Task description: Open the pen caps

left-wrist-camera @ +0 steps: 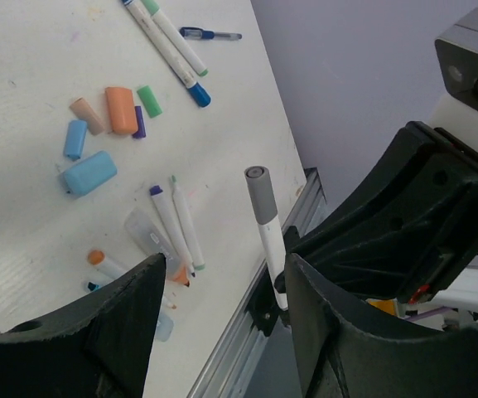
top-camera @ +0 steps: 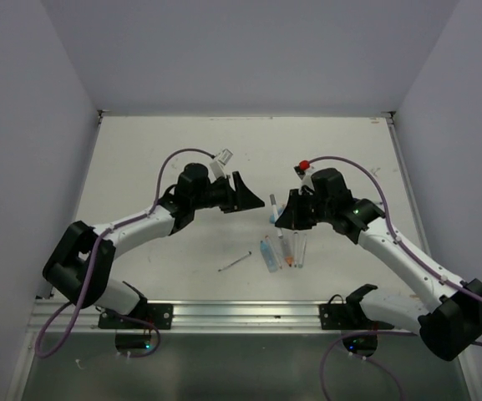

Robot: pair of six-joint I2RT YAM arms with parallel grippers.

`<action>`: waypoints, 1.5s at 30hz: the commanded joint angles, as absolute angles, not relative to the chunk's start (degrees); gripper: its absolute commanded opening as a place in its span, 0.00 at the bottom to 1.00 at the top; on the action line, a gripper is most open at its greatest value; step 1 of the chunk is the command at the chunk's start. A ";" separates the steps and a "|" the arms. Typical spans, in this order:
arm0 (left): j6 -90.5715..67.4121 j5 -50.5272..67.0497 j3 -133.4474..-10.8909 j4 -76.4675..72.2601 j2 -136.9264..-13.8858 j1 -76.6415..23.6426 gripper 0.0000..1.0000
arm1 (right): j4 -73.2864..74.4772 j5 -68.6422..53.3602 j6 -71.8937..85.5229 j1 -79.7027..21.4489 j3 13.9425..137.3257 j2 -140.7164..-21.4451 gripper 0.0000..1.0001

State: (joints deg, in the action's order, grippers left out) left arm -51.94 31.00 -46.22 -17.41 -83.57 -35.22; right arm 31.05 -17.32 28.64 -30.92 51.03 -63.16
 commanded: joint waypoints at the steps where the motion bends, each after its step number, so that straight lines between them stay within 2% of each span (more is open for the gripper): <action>1: -57.04 34.89 -45.44 -25.21 -85.34 -34.80 0.63 | 26.99 -21.44 28.39 -31.99 51.07 -63.01 0.00; 13: -60.64 36.82 -43.77 -31.37 -87.54 -34.81 0.61 | 21.01 -22.59 30.14 -35.85 50.10 -67.23 0.00; 19: -62.58 37.79 -43.07 -34.36 -88.77 -34.80 0.51 | 20.30 -20.66 30.41 -37.70 50.01 -68.82 0.00; 24: -62.58 37.97 -42.80 -34.63 -88.86 -34.80 0.28 | 20.30 -19.25 30.59 -38.50 50.19 -69.00 0.00; 27: -62.23 37.97 -42.63 -34.28 -88.51 -34.81 0.11 | 20.92 -17.49 30.59 -38.58 50.36 -68.82 0.00; 28: -62.05 37.97 -42.54 -33.93 -88.51 -34.89 0.00 | 21.00 -16.97 30.59 -38.58 50.36 -68.56 0.00; 30: -61.79 37.97 -42.63 -33.31 -88.42 -34.72 0.00 | 20.74 -15.56 30.59 -38.58 50.10 -68.12 0.26; 32: -61.79 38.14 -42.45 -33.13 -88.07 -34.72 0.00 | 20.22 -15.38 30.50 -38.58 50.27 -68.38 0.41; 35: -61.96 38.06 -42.28 -33.13 -87.54 -34.72 0.00 | 19.95 -15.55 30.15 -38.58 51.06 -70.48 0.43; 37: -61.96 38.23 -42.28 -33.14 -87.19 -34.72 0.00 | 19.08 -15.91 30.23 -38.58 51.41 -71.45 0.41; 40: -61.96 38.06 -42.45 -32.61 -86.75 -34.72 0.00 | 18.37 -16.43 30.23 -38.76 52.38 -73.73 0.26; 44: -62.05 38.14 -43.85 -31.12 -87.45 -34.72 0.00 | 17.84 -14.60 30.15 -40.34 52.91 -75.85 0.00; 45: -61.62 37.97 -44.47 -30.42 -87.71 -34.72 0.00 | 19.15 -12.85 29.89 -42.34 53.17 -75.85 0.00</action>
State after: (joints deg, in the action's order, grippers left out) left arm -61.25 35.44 -42.28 -28.99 -88.92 -34.37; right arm 19.31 -17.58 30.74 -39.66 51.42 -74.43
